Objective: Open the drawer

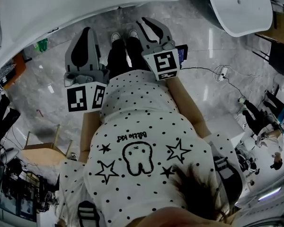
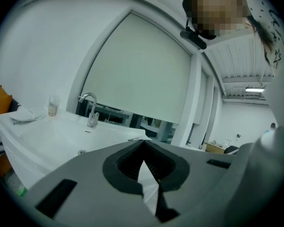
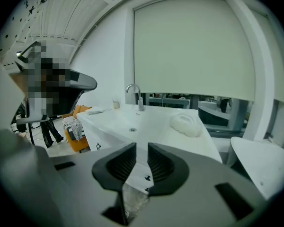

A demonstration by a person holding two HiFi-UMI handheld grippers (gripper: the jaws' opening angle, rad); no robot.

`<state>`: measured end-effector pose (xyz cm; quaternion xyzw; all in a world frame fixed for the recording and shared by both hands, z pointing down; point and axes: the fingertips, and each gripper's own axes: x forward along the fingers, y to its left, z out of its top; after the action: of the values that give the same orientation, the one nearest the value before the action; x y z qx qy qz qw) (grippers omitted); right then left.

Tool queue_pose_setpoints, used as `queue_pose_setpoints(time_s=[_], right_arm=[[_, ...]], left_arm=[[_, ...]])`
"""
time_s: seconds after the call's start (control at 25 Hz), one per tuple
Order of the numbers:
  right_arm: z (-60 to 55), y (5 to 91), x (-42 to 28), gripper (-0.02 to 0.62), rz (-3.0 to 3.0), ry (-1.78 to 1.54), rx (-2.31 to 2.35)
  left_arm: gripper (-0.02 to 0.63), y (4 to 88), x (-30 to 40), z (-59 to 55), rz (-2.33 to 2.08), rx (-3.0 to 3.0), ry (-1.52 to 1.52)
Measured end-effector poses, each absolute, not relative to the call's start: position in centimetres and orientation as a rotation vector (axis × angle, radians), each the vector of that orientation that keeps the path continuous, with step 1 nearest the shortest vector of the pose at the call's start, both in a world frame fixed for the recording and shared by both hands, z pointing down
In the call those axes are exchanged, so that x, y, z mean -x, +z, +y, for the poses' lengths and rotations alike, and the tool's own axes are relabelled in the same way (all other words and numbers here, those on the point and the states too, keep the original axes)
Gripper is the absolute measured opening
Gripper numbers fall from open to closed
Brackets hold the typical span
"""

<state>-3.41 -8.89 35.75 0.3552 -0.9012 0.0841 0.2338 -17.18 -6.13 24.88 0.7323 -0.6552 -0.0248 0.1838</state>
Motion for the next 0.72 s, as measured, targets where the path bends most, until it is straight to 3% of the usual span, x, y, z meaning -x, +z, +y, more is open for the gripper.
queue_pose_setpoints(time_s=[0.72], right_arm=[[-11.1, 42.2, 4.2, 0.1, -2.359, 0.286, -1.037]], left_arm=[[0.005, 29.2, 16.2, -7.0, -1.773, -2.053, -0.035]])
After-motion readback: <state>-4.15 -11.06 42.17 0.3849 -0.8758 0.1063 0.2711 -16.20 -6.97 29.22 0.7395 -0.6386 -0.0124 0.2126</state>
